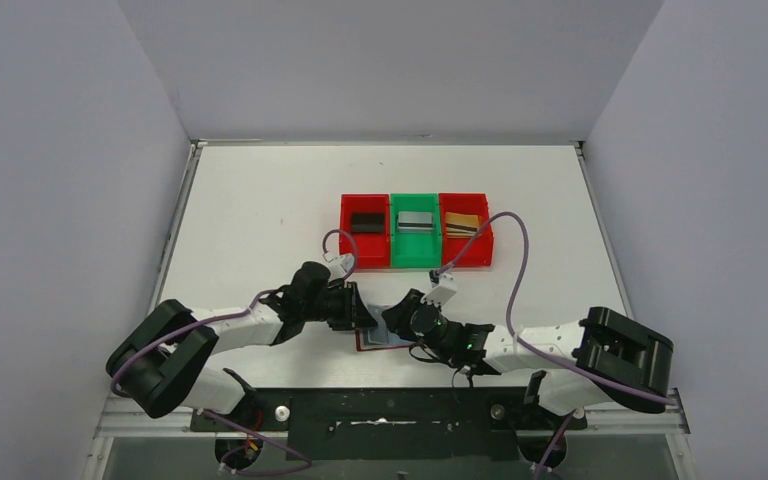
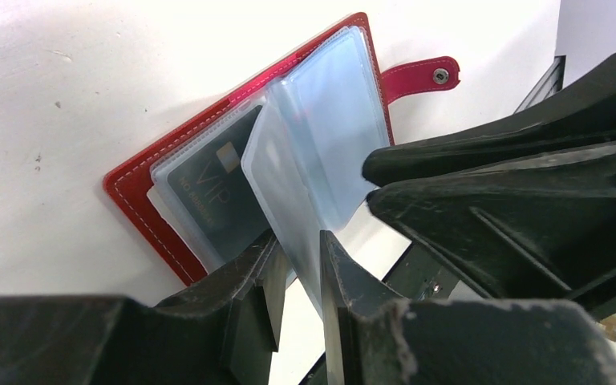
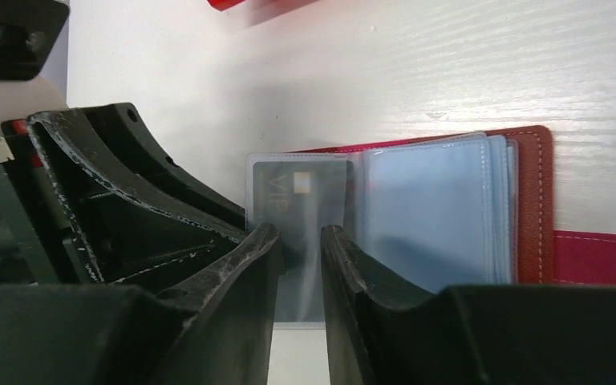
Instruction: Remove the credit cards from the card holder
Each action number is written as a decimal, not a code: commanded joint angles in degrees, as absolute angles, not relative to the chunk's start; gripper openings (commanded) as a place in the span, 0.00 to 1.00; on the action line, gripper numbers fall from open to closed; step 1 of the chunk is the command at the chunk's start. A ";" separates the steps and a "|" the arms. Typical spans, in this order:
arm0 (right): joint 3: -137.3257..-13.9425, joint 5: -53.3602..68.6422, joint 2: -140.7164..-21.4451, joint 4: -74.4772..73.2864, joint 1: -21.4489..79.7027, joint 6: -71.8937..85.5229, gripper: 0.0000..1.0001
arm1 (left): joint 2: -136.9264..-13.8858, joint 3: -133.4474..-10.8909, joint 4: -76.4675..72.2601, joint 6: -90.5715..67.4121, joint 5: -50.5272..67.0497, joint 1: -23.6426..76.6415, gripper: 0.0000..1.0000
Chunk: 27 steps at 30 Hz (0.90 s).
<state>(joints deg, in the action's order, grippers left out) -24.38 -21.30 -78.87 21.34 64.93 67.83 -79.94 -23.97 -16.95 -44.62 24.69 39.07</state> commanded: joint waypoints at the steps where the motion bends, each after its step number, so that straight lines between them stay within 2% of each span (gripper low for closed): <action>1: -25.56 -26.38 -75.07 16.99 65.23 67.06 0.27 | -79.53 -25.86 -19.93 -44.00 25.65 39.38 0.21; 4: -24.70 -24.48 -76.36 20.14 65.17 66.59 0.19 | -79.27 -25.75 -19.61 -44.12 25.02 39.37 0.18; 8: -26.45 -20.05 -80.91 24.26 64.98 64.51 0.10 | -79.88 -26.22 -19.08 -43.96 25.61 39.38 0.08; 14: -30.75 -18.03 -86.43 19.35 63.91 64.42 0.08 | -78.96 -27.22 -16.50 -42.59 24.92 39.46 0.04; 19: -33.98 -25.28 -86.31 7.16 64.74 67.91 0.07 | -79.22 -27.58 -14.93 -42.36 24.33 39.46 0.00; 24: -39.43 -32.07 -86.16 -6.62 66.44 70.56 0.04 | -78.20 -28.21 -12.85 -42.43 22.62 39.46 0.00; 27: -39.01 -35.09 -83.11 -7.05 67.91 70.51 0.06 | -78.04 -29.32 -12.36 -42.30 23.45 39.46 0.07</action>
